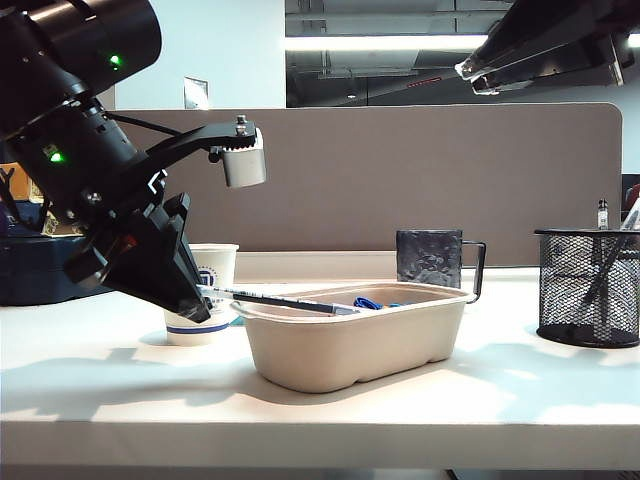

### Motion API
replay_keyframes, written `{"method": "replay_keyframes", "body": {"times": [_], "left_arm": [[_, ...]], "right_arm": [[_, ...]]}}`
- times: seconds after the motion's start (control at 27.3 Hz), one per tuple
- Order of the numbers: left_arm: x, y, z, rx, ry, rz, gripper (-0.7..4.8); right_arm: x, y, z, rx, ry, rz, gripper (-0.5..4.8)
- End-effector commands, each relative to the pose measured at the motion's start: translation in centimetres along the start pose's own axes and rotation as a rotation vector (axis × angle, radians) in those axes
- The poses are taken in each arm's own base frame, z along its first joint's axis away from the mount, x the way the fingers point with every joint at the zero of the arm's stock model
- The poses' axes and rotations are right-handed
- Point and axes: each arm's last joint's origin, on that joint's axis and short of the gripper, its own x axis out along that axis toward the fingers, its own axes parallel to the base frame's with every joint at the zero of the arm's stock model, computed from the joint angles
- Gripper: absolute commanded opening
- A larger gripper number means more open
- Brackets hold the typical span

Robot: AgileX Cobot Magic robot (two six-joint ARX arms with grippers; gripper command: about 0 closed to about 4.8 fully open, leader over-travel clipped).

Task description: Pick up one pen and put it in the pen container.

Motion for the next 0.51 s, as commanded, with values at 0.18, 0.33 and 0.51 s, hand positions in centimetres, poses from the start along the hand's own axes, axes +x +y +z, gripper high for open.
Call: {"method": "replay_keyframes", "body": {"times": [0.18, 0.33, 0.51], "left_arm": [[-0.7, 0.5, 0.4, 0.002, 0.000, 0.051, -0.06], [-1.2, 1.2, 1.1, 0.006, -0.008, 0.077, -0.06], [-2.1, 1.9, 2.9, 0.036, -0.040, 0.129, -0.06]], "right_arm": [[-0.1, 0.1, 0.3, -0.014, -0.012, 0.003, 0.91], [-0.1, 0.1, 0.3, -0.014, -0.012, -0.015, 0.91], [-0.1, -0.2, 0.4, 0.005, -0.022, -0.089, 0.91]]}}
